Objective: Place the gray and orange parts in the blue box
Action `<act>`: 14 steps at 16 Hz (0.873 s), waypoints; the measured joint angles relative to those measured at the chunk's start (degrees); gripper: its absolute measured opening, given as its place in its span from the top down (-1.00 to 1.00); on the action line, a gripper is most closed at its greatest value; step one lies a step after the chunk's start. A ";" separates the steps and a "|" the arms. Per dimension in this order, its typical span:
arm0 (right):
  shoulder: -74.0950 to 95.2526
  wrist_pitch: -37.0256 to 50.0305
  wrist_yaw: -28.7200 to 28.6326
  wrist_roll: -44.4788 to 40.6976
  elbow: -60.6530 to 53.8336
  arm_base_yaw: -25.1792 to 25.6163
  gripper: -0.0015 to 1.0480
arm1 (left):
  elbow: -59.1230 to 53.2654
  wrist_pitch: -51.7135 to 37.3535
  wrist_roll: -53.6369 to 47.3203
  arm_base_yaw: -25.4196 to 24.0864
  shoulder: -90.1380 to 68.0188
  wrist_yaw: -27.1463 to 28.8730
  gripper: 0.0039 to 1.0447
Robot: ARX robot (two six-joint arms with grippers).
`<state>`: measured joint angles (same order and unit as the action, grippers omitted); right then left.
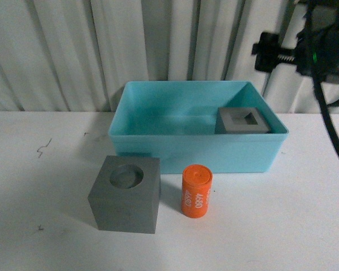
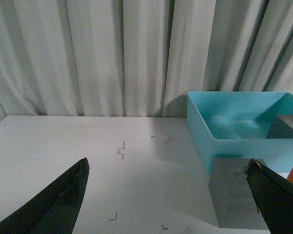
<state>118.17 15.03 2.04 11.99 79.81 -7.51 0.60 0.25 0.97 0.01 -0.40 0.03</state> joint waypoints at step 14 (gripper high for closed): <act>-74.75 20.55 -1.86 -11.50 -72.37 7.78 0.96 | 0.00 -0.02 0.00 0.00 0.00 0.00 -0.88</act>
<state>43.42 35.57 0.19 0.49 7.44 0.27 0.60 0.23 0.97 0.01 -0.40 0.03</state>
